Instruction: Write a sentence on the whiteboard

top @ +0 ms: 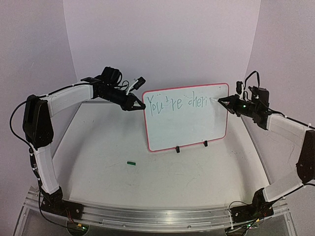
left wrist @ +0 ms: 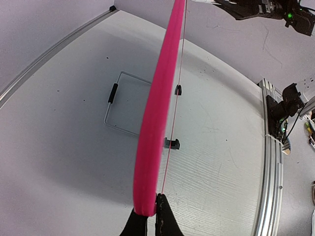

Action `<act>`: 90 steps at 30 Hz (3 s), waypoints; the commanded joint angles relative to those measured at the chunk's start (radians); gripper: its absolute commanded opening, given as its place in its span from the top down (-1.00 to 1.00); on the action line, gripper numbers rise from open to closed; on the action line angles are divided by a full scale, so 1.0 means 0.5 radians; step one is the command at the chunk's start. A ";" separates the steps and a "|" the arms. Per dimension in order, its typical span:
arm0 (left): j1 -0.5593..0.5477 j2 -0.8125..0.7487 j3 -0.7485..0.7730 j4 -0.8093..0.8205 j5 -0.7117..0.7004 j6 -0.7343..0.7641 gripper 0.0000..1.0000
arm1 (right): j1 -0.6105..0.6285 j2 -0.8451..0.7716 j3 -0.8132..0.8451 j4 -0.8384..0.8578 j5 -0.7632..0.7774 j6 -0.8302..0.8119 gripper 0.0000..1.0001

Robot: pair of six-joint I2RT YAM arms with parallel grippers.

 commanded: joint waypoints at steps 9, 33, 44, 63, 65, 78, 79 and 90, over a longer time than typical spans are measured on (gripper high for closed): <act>-0.021 0.026 -0.027 -0.096 -0.089 0.078 1.00 | -0.019 0.109 0.140 0.066 -0.008 -0.009 1.00; -0.021 0.023 -0.024 -0.104 -0.092 0.083 1.00 | -0.018 0.079 0.042 -0.025 0.082 -0.014 1.00; -0.021 0.010 -0.027 -0.104 -0.092 0.089 1.00 | -0.018 0.050 0.030 -0.098 0.117 -0.044 1.00; -0.021 -0.012 -0.030 -0.107 -0.095 0.085 1.00 | -0.014 0.136 0.098 -0.142 -0.048 -0.062 1.00; -0.021 -0.014 -0.029 -0.105 -0.095 0.082 1.00 | -0.015 0.131 0.108 -0.141 -0.059 -0.057 1.00; -0.021 -0.018 -0.038 -0.100 -0.096 0.083 1.00 | -0.014 -0.069 0.187 -0.132 0.060 0.006 1.00; -0.021 -0.018 -0.039 -0.098 -0.095 0.083 1.00 | -0.015 -0.064 0.198 -0.133 0.082 0.002 1.00; -0.022 -0.009 -0.039 -0.101 -0.097 0.085 1.00 | -0.014 0.087 0.345 -0.129 0.107 -0.035 1.00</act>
